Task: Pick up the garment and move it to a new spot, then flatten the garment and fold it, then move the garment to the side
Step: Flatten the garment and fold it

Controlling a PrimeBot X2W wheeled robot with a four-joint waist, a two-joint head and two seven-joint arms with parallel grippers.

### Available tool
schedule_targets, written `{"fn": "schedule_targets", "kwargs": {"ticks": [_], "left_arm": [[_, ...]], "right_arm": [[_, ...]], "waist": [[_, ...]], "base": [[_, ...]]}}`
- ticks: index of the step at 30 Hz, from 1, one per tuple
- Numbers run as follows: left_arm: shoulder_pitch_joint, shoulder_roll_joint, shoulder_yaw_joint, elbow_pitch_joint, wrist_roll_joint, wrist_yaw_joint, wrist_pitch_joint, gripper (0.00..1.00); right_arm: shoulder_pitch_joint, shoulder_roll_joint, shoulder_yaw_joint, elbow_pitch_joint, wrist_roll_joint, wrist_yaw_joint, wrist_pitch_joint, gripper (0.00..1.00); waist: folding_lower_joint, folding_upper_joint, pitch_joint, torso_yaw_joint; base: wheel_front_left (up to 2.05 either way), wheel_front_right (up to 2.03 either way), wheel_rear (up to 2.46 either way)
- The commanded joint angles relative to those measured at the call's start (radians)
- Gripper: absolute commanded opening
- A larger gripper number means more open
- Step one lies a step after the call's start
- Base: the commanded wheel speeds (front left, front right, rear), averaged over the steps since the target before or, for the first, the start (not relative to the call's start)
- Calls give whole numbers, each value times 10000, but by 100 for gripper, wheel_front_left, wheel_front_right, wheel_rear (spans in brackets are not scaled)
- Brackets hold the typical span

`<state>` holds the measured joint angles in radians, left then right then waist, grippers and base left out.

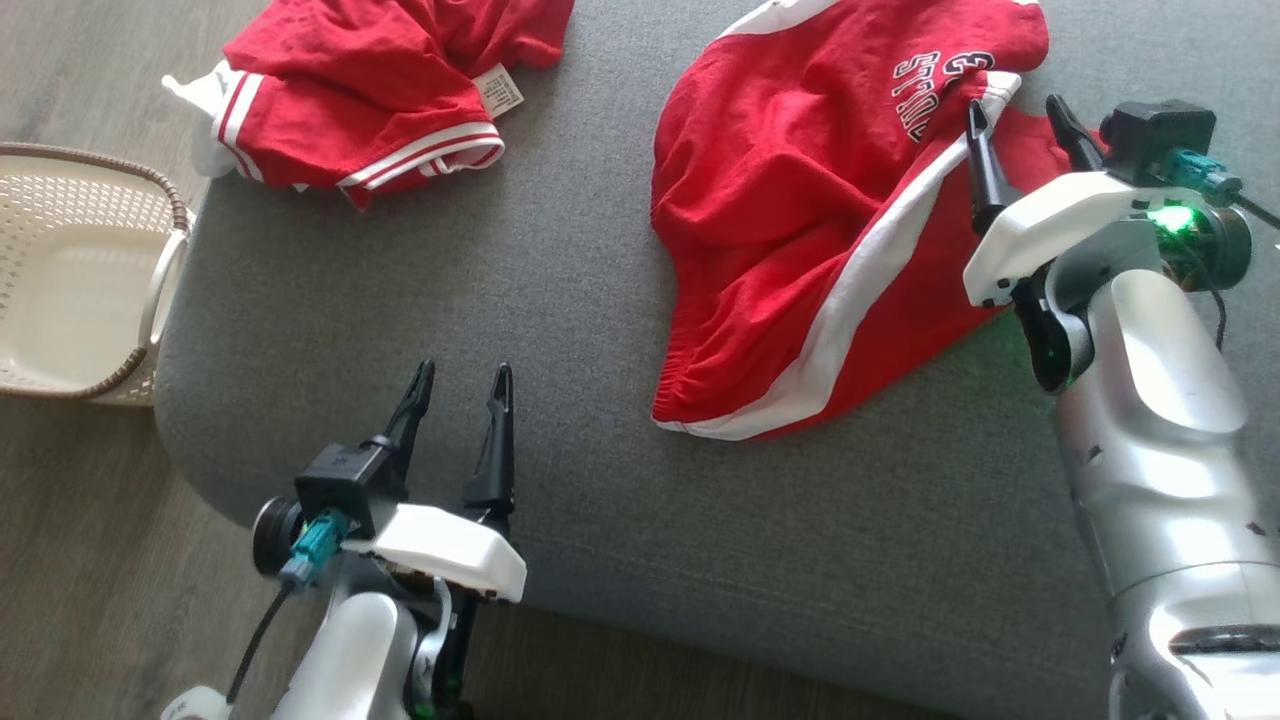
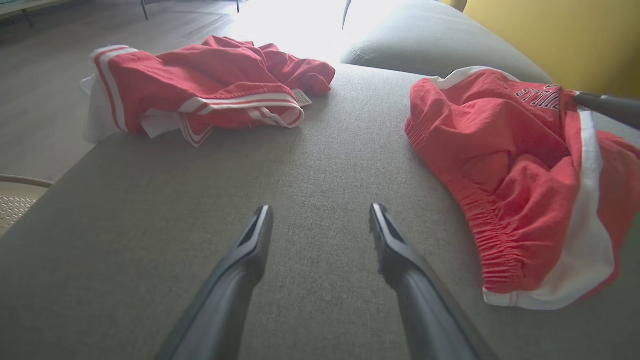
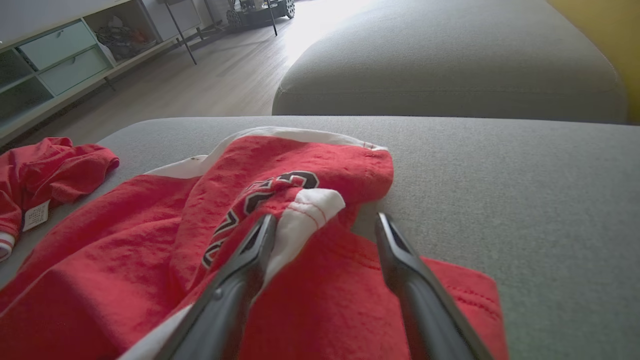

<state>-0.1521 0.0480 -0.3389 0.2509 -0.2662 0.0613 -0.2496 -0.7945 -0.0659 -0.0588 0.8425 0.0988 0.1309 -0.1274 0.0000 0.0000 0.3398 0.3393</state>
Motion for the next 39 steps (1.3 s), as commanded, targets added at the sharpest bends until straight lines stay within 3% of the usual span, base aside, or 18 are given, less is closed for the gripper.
{"fn": "schedule_targets", "kwargs": {"ticks": [1,8,9,10,11,12,25,32,39], "left_arm": [[-316,30,431,-278,83,-39,-121,100],[-312,25,395,-226,9,-27,-122,100],[-311,24,376,-211,-2,-19,-122,100],[-315,24,358,-199,-12,-10,-122,100],[-322,24,339,-191,-22,-2,-122,100],[-336,24,325,-182,-32,6,-122,100],[-277,23,473,-131,71,15,-122,100],[-107,23,619,-177,305,-37,-122,100],[-58,22,747,-219,426,-75,-122,100]], "right_arm": [[-441,156,111,-76,-54,-2,-170,100],[-916,156,272,731,370,-2,-351,100],[-973,156,346,820,477,-2,-369,89],[-1025,156,410,904,548,-2,-391,64],[-1074,156,480,992,656,-2,-387,36],[-1123,156,559,1071,754,-2,-377,0],[-1175,29,779,1030,574,-2,-1142,0],[-361,-60,-84,-154,810,-2,-1268,0],[1062,125,-759,-1558,1228,-2,-591,0]], "waist": [[0,0,19,36],[0,0,70,70],[0,0,76,62],[0,0,81,55],[0,0,86,52],[0,0,94,48],[0,0,-283,-439],[0,0,-947,-1512],[0,0,-1219,-2574]], "base": [[0,0,0],[0,0,0],[0,0,0],[0,0,0],[0,0,0],[0,0,0],[0,0,0],[0,0,0],[0,0,0]]}}
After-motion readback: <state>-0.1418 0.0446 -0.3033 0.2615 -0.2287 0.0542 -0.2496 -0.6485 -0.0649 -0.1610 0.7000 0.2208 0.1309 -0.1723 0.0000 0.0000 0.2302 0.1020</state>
